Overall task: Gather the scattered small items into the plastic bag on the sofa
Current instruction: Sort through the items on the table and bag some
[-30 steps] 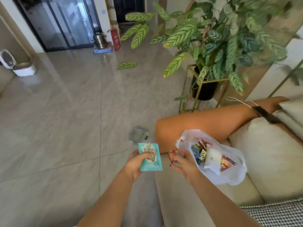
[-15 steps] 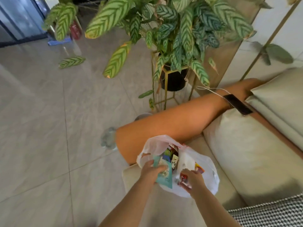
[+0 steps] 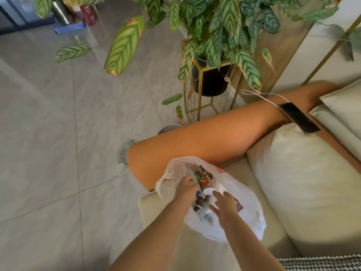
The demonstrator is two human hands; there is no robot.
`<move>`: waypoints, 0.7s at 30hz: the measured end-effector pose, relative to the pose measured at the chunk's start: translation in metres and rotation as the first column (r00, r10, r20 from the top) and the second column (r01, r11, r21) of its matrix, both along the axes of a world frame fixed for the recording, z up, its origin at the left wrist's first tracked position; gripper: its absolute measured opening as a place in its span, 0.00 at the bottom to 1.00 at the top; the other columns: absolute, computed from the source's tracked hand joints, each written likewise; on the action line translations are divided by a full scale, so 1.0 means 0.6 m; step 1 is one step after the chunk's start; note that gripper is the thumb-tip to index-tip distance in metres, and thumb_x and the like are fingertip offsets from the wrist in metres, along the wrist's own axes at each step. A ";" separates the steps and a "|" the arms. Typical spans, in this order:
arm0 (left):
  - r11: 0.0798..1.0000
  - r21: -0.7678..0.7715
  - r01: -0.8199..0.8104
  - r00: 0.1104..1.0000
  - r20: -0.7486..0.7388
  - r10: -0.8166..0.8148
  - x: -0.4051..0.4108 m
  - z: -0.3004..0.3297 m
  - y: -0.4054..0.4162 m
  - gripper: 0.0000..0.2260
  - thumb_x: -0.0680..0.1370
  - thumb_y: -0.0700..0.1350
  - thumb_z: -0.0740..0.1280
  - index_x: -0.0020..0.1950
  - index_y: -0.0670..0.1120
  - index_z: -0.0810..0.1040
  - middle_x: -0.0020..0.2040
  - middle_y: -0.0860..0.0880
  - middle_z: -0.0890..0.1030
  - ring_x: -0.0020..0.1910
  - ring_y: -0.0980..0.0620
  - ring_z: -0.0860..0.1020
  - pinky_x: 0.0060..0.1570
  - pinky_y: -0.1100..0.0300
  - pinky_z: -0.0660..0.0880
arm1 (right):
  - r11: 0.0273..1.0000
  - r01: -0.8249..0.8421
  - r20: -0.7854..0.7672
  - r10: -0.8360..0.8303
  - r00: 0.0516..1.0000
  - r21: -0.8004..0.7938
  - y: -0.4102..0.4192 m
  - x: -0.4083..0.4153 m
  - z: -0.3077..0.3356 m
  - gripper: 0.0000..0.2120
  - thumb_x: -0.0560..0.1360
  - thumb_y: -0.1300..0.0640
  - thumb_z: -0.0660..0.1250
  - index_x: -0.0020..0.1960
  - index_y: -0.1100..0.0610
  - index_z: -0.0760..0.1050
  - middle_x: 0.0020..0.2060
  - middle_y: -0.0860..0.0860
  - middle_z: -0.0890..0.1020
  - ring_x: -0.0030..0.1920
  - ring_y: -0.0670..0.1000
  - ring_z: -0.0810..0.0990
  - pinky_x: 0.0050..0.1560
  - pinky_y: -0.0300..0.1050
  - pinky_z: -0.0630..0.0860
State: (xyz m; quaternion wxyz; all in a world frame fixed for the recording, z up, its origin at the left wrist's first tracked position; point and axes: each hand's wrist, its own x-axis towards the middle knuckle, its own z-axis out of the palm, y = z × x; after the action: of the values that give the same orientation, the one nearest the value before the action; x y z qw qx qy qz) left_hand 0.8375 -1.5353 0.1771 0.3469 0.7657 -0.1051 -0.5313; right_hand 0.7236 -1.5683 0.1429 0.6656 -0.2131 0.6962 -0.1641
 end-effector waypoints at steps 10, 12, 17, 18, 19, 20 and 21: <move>0.999 0.022 0.043 0.997 0.065 -0.044 0.049 0.062 0.150 0.15 0.77 0.39 0.63 0.63 0.44 0.74 0.51 0.45 0.79 0.44 0.50 0.78 0.43 0.62 0.72 | 0.831 -0.542 -0.215 0.510 0.833 -0.128 0.069 0.057 0.055 0.08 0.77 0.62 0.61 0.40 0.57 0.72 0.34 0.53 0.73 0.34 0.51 0.71 0.35 0.43 0.68; 1.000 0.016 0.020 0.996 0.088 -0.022 0.066 0.078 0.199 0.15 0.76 0.39 0.64 0.63 0.44 0.75 0.48 0.47 0.78 0.40 0.52 0.77 0.37 0.66 0.72 | 0.711 -0.679 -0.249 0.635 0.731 -0.181 0.101 0.072 0.073 0.08 0.75 0.64 0.61 0.39 0.55 0.69 0.36 0.53 0.72 0.36 0.51 0.70 0.36 0.41 0.66; 0.999 0.004 -0.045 0.985 0.164 0.044 0.107 0.112 0.347 0.11 0.75 0.41 0.68 0.57 0.45 0.77 0.42 0.48 0.77 0.38 0.54 0.76 0.36 0.69 0.72 | 0.376 -0.890 -0.415 0.788 0.454 -0.259 0.203 0.124 0.108 0.12 0.78 0.60 0.61 0.61 0.56 0.72 0.50 0.50 0.74 0.49 0.49 0.72 0.48 0.39 0.67; 0.998 0.002 -0.068 0.982 0.178 0.067 0.114 0.115 0.380 0.11 0.75 0.41 0.68 0.57 0.44 0.77 0.42 0.47 0.77 0.39 0.52 0.76 0.40 0.66 0.73 | 0.285 -0.925 -0.459 0.806 0.373 -0.251 0.228 0.138 0.113 0.13 0.78 0.59 0.61 0.62 0.58 0.72 0.52 0.51 0.76 0.51 0.50 0.74 0.50 0.39 0.69; 0.995 -0.001 -0.097 0.976 0.197 0.095 0.121 0.119 0.413 0.11 0.75 0.40 0.68 0.57 0.43 0.77 0.43 0.47 0.77 0.41 0.51 0.76 0.45 0.61 0.74 | 0.188 -0.952 -0.499 0.818 0.288 -0.241 0.254 0.152 0.116 0.13 0.78 0.59 0.60 0.61 0.59 0.73 0.55 0.53 0.78 0.55 0.52 0.76 0.52 0.40 0.69; 0.990 -0.009 -0.141 0.968 0.210 0.140 0.126 0.122 0.447 0.11 0.75 0.40 0.68 0.57 0.41 0.78 0.42 0.46 0.77 0.42 0.50 0.76 0.48 0.58 0.75 | 0.105 -0.968 -0.532 0.819 0.215 -0.230 0.282 0.166 0.120 0.13 0.78 0.59 0.60 0.61 0.59 0.74 0.57 0.54 0.78 0.57 0.52 0.76 0.54 0.39 0.69; 0.981 -0.015 -0.192 0.956 0.222 0.190 0.132 0.125 0.484 0.10 0.75 0.39 0.68 0.56 0.40 0.78 0.42 0.46 0.77 0.42 0.49 0.76 0.48 0.59 0.75 | 0.034 -0.975 -0.556 0.817 0.154 -0.220 0.311 0.179 0.123 0.12 0.78 0.58 0.60 0.59 0.59 0.75 0.58 0.54 0.79 0.59 0.52 0.76 0.54 0.38 0.69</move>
State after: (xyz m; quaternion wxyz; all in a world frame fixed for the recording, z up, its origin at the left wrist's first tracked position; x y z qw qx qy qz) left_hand 0.9166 -1.2450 0.2519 0.3801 0.8282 -0.0671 -0.4064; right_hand 0.8311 -1.3820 0.2169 0.4161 -0.8032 0.4026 0.1402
